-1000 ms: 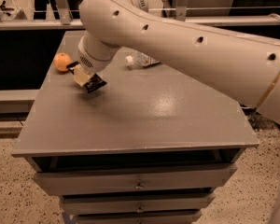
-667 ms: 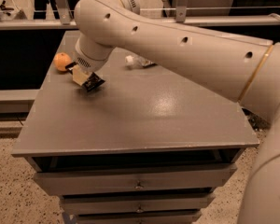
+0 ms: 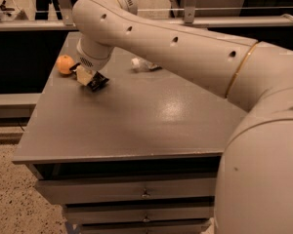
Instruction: Move rxbar chocolate near orange
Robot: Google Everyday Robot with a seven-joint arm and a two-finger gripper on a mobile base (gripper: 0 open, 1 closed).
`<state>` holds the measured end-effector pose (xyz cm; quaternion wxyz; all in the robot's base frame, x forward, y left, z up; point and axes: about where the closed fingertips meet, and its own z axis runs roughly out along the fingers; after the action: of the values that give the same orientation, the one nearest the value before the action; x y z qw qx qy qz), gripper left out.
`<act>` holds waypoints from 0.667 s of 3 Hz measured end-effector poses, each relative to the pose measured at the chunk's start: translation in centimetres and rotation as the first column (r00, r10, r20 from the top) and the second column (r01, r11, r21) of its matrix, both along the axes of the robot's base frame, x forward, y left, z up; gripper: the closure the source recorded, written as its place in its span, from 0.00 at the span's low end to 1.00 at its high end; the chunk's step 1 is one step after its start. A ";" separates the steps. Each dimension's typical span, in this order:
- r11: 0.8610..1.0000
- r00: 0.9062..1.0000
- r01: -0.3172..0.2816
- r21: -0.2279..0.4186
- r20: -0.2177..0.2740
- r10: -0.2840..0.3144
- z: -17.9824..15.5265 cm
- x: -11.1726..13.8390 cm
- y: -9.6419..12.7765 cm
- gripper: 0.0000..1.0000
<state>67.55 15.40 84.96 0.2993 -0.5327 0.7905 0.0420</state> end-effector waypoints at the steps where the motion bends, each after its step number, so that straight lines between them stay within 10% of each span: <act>1: 1.000 1.000 0.000 -0.022 0.002 0.000 -0.4 0.9 -0.1 0.58; 2: 0.999 1.000 0.005 -0.042 0.003 -0.005 -0.8 1.5 -0.6 0.27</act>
Offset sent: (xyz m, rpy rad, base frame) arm 0.0197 -0.0094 -0.0083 -0.0544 -0.0069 -0.0100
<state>69.01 14.82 84.14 0.2891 -0.5370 0.7921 0.0238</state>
